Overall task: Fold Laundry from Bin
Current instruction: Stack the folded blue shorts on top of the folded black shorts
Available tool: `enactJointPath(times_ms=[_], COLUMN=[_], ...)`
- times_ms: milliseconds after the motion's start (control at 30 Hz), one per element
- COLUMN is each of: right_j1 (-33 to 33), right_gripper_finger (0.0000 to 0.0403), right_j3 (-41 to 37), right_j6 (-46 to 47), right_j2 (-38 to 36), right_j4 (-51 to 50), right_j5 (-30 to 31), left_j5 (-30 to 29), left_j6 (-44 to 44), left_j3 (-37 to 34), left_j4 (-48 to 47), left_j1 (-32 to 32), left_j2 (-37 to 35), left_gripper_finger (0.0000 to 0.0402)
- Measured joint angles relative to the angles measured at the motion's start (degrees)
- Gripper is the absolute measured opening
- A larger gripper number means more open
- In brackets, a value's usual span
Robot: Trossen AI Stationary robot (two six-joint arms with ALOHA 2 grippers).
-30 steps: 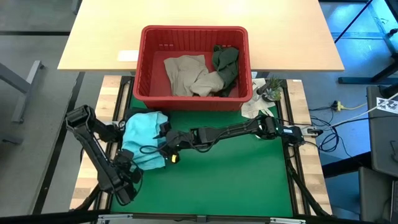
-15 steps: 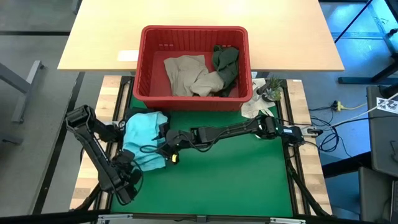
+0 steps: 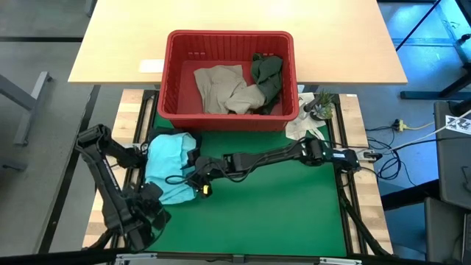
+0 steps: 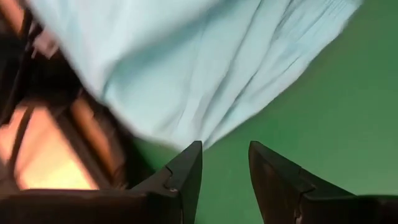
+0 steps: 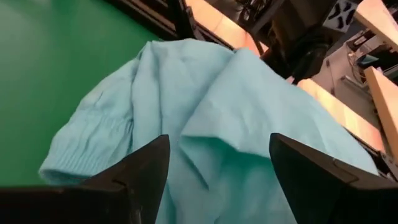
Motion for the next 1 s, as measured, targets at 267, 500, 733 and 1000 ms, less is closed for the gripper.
enactJointPath(times_ms=[267,500,733,1000], right_j1=[0.73,0.87,1.50,0.84], right_gripper_finger=[0.0275,0.0275,0.0275,0.0275], right_j3=[0.00,0.00,0.00,0.00], right_j6=[0.20,5.18,12.18,18.34], right_j2=[0.48,1.26,1.51,1.51], right_j4=[1.26,0.10,-2.06,-1.92], right_j5=[0.56,0.57,3.89,4.78], left_j5=[-3.90,-3.92,-3.94,-4.14], left_j6=[0.02,-0.02,-0.04,-0.12], left_j3=[0.09,0.09,0.09,0.09], left_j4=[0.04,0.06,0.08,0.06], left_j1=[0.11,0.13,0.13,0.19], left_j2=[0.00,0.00,0.00,0.00], left_gripper_finger=[0.0125,0.0125,0.0124,0.0124])
